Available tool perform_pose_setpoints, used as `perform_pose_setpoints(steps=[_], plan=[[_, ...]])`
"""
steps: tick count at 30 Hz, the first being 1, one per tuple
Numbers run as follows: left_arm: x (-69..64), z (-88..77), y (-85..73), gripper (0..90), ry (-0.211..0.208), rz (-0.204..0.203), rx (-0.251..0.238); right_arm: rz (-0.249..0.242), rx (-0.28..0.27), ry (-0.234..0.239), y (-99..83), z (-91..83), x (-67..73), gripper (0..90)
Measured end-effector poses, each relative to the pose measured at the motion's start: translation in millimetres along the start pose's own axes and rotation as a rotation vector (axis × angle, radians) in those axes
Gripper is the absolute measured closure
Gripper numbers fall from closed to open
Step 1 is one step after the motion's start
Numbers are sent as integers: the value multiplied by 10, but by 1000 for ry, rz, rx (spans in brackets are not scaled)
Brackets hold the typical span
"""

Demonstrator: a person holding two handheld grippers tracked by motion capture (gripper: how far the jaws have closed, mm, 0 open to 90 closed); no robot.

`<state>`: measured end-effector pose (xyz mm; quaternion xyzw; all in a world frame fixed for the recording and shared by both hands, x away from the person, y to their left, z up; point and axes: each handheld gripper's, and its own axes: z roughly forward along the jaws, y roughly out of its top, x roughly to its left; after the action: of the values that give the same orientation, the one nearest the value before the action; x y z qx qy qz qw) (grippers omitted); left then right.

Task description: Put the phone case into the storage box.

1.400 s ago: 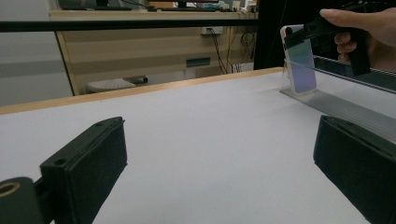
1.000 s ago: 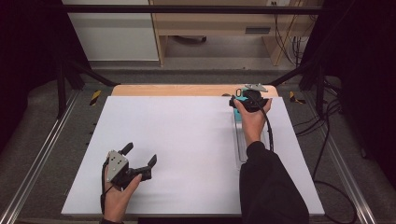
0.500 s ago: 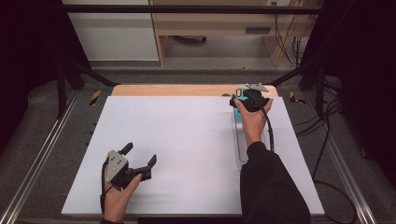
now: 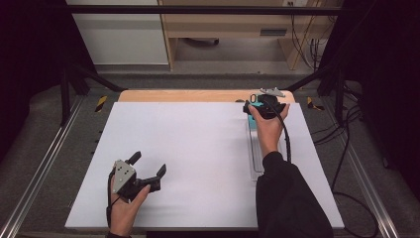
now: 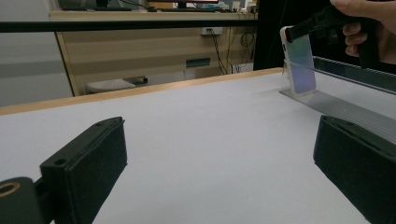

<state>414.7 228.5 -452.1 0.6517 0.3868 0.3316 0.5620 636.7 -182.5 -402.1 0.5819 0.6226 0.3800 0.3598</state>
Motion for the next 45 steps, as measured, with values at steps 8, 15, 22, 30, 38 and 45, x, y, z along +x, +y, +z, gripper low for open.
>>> perform_pose_setpoints(steps=[8, 15, 22, 30, 38, 45], plan=[[0, 1, 0, 22, 0, -1, 0, -6, 16, 5, 6, -27, -7, 54], [4, 2, 0, 20, -1, 1, -1, -8, 11, 9, 27, -68, -26, 53], [3, 1, 0, 18, 0, 2, 1, -4, 15, 14, 49, -115, -42, 51], [3, 1, 1, 18, -1, 3, 1, 15, 27, 36, 71, -162, -72, 49], [3, 2, 1, 18, 0, -2, -3, 44, 26, 64, 102, -222, -87, 48], [1, 1, 2, 18, -1, -2, -4, 85, 19, 100, 135, -286, -105, 46]])
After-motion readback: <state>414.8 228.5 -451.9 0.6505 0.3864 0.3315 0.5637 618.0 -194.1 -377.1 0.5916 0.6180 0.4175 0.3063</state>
